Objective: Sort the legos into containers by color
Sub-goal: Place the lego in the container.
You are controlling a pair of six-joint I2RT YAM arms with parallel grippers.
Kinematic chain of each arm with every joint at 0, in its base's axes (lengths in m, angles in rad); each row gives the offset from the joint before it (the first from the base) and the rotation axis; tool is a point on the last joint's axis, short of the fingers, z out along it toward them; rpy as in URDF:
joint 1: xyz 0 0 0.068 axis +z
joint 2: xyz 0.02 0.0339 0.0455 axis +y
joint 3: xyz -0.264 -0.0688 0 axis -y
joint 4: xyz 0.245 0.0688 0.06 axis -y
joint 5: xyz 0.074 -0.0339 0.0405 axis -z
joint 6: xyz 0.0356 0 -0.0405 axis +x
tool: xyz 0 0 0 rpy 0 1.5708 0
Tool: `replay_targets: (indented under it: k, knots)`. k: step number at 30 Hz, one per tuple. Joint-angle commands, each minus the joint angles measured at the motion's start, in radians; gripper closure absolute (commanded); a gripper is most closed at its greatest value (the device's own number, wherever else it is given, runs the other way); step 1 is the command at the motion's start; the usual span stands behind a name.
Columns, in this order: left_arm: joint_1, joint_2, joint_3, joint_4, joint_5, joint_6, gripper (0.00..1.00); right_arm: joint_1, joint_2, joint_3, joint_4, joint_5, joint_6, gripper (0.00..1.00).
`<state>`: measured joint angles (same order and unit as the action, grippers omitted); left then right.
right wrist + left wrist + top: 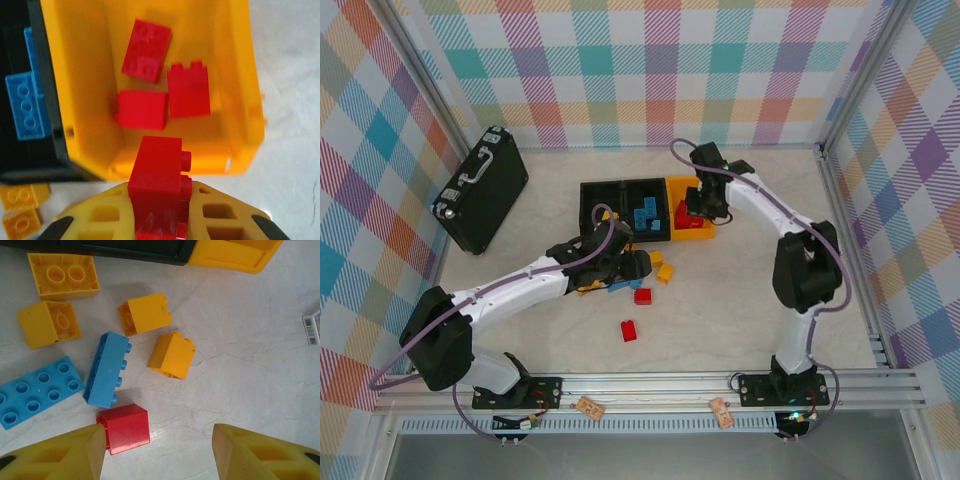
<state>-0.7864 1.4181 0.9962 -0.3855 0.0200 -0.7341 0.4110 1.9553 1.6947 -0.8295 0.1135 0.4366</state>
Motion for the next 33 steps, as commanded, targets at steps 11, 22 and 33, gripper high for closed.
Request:
replay_targets:
  k: [11, 22, 33]
  knots:
    - [0.009, -0.084, -0.056, -0.016, -0.049, -0.041, 0.41, -0.027, 0.311, 0.431, -0.154, 0.164, -0.116, 0.82]
    - [0.012, -0.120, -0.074, -0.046, -0.074, -0.045, 0.41, -0.031, 0.399, 0.519, -0.191, 0.176, -0.111, 0.79]
    - [0.016, -0.160, -0.087, -0.077, -0.116, -0.064, 0.39, -0.021, 0.331, 0.516, -0.199, 0.172, -0.117, 0.60]
